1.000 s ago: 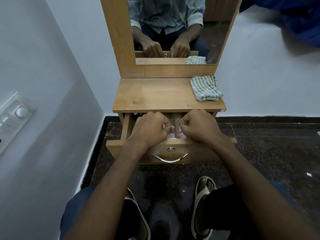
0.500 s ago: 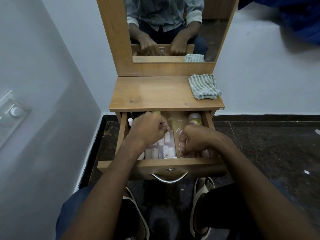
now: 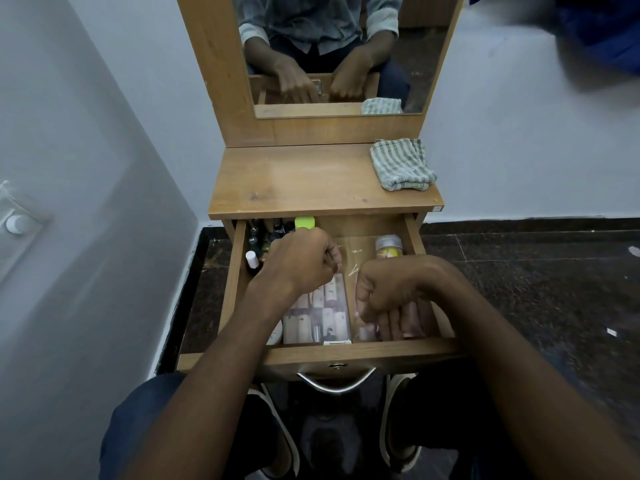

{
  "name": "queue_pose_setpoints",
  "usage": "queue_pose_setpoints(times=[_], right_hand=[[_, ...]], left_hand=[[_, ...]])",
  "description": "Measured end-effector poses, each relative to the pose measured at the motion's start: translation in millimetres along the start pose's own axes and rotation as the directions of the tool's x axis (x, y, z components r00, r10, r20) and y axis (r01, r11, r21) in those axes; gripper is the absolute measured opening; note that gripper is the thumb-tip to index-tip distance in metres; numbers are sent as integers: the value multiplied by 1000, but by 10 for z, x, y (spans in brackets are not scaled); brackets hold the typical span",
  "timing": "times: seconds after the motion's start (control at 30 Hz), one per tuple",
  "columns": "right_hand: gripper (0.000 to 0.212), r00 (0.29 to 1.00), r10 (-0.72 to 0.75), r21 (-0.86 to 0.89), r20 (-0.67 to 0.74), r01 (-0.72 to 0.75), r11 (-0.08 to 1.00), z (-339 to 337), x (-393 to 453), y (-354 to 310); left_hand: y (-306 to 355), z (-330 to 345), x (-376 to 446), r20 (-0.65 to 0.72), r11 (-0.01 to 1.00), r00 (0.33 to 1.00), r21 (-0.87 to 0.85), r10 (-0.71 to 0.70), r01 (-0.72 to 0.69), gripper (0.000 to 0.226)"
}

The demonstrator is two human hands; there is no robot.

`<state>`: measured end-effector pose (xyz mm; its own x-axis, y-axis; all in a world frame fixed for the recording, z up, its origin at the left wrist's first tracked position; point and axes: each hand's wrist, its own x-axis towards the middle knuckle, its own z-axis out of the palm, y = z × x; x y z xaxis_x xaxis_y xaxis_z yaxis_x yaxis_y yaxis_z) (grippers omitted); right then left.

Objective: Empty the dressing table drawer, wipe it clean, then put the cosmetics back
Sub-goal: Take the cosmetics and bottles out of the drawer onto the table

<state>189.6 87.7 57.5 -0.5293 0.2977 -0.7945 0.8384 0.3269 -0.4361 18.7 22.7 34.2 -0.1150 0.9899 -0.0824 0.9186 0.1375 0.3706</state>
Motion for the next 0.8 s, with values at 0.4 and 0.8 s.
queue_pose_setpoints(times=[0.4,0.8], right_hand=[[11,956,-230,68,-182,246,967,82,-11,93],[10,742,-175,-64,-647,176,982,71,231,14]], left_hand=[[-67,46,-40,34,999,999,37,9,-11,16],[-302,80,1,333,998,943,47,17,-35,65]])
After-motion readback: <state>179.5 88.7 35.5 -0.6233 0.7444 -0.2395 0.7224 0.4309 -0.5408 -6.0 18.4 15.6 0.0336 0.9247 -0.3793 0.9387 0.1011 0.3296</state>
